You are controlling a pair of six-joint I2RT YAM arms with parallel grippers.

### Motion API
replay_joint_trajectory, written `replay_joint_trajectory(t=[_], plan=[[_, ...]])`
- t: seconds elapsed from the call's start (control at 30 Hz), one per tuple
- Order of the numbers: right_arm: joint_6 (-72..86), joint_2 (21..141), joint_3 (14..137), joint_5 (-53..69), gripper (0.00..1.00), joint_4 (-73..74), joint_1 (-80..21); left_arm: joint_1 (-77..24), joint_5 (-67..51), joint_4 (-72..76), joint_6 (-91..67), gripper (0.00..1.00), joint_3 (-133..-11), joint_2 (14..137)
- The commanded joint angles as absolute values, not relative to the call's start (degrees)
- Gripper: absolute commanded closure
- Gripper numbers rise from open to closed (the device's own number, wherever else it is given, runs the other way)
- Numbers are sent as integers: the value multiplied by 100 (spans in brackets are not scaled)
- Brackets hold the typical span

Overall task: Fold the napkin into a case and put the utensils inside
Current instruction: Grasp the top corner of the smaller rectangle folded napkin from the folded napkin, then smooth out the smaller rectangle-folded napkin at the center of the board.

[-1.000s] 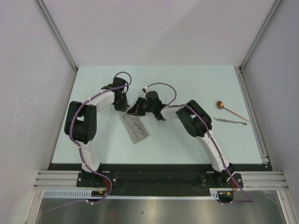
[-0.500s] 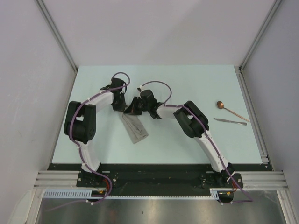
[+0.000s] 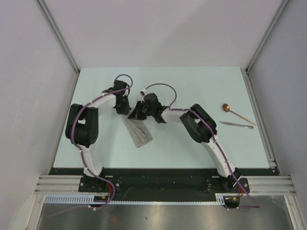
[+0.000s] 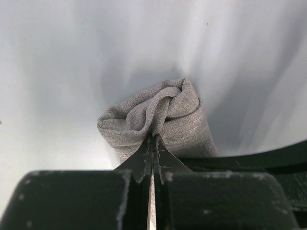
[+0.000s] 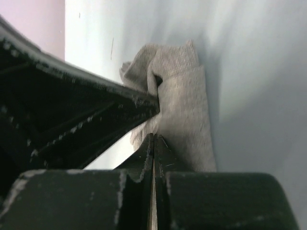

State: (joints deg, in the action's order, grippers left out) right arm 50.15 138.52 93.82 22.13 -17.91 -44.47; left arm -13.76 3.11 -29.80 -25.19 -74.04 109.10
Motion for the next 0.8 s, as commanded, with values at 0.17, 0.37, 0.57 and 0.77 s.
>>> replay_joint_trajectory(t=[0.17, 0.37, 0.57, 0.77], plan=[[4254, 12692, 9044, 2285, 100, -905, -4333, -1397, 44, -2979, -2637, 100, -7357, 10907], [3859, 12375, 8711, 2356, 100, -642, -4070, -1397, 44, -2979, -2602, 100, -7313, 10863], [3683, 12138, 8148, 2320, 100, -510, -4112, -1397, 44, -2962, -2628, 100, -7277, 10846], [3736, 11936, 7682, 2224, 100, -686, -4482, -1397, -140, -2830, -2698, 99, -7155, 10758]])
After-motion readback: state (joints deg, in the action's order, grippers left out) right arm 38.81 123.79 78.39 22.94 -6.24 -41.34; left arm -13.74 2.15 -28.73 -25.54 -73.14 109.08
